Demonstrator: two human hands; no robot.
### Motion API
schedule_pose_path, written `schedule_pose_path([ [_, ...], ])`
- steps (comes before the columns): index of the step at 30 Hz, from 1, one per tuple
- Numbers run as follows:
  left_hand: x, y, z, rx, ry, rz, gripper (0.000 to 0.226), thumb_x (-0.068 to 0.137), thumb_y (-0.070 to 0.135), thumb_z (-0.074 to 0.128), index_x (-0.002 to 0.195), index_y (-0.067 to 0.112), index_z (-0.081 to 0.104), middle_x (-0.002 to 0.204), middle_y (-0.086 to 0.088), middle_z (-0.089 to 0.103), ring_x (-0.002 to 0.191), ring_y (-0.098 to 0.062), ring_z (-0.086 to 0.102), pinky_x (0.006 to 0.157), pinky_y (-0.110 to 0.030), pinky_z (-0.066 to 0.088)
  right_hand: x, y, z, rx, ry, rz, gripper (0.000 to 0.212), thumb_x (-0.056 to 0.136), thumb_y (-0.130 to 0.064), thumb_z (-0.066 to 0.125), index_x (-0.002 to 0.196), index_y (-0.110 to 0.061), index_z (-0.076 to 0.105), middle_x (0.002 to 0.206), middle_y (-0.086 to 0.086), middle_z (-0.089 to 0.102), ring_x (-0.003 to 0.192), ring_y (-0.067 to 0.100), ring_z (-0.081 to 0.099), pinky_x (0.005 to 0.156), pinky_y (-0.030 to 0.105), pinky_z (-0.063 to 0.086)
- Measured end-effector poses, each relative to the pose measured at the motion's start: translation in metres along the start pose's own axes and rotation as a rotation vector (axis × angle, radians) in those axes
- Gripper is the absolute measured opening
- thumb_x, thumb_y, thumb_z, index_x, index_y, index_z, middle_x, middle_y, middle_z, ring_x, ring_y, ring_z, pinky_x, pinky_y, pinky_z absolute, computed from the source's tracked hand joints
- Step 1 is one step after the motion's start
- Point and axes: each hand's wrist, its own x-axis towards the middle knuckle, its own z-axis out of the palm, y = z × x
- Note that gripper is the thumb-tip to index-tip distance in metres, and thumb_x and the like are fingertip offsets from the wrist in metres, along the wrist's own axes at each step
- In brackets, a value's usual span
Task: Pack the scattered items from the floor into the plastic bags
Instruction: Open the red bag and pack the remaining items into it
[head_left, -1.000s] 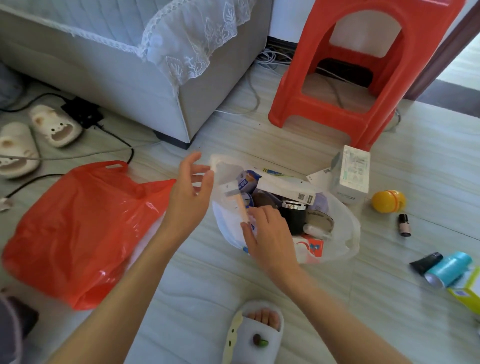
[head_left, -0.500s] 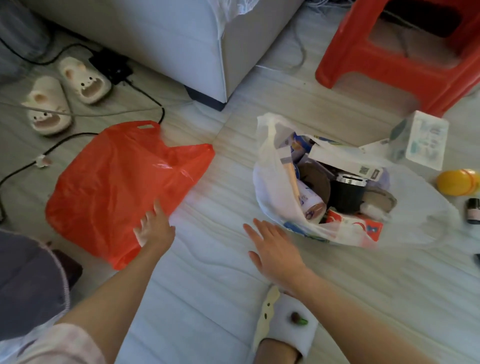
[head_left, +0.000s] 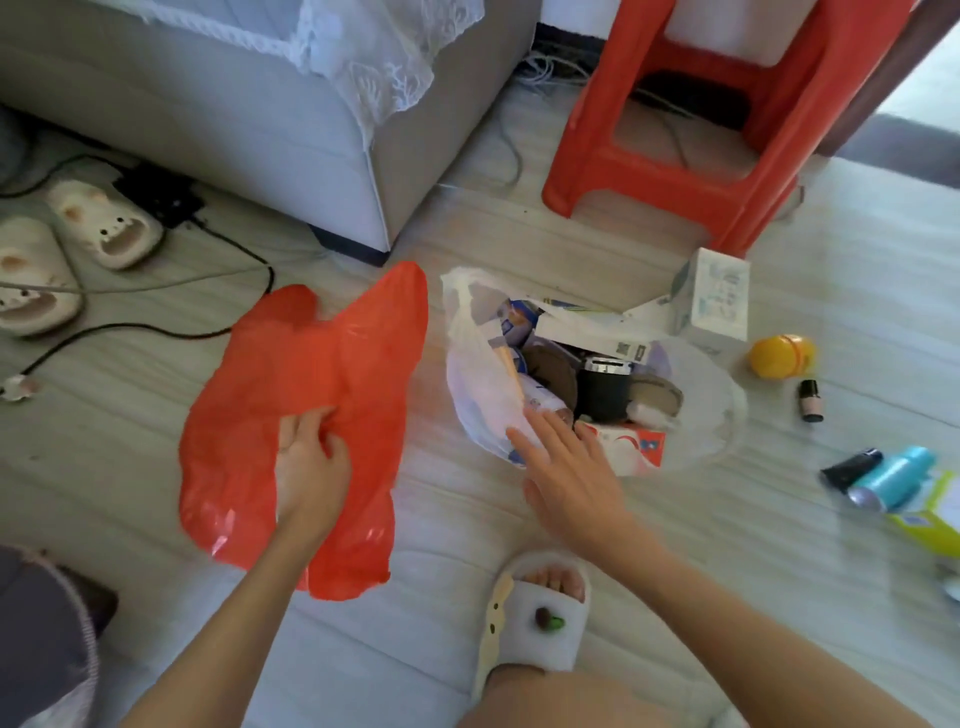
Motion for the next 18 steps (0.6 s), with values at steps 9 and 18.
schedule_pose_path([
  [9,-0.021,0.135,-0.088,-0.233,0.268,0.541,0.025,0.086,-0.003,0.047,0.106,-0.003,0.061,0.093,-0.018,0.049,0.085,-0.021,0.048,0.082,-0.026,0.038,-0.007,-0.014,-0.193,1.391,0.116,0.504,0.025,0.091,-0.041,0.051,0.098,-0.019,0.058,0.110,0.005,0.060,0.101,0.023,0.059,0.088,0.041,0.051],
  [18,-0.072,0.281,-0.101,-0.216,-0.005,1.116,0.026,0.090,0.012,0.043,0.112,0.018,0.055,0.097,0.003,0.049,0.081,-0.011,0.054,0.072,-0.029,0.047,-0.069,0.035,-0.320,1.585,0.536,0.571,0.057,0.072,-0.052,0.070,0.098,-0.002,0.064,0.105,0.024,0.067,0.093,0.033,0.067,0.084,0.050,0.054],
])
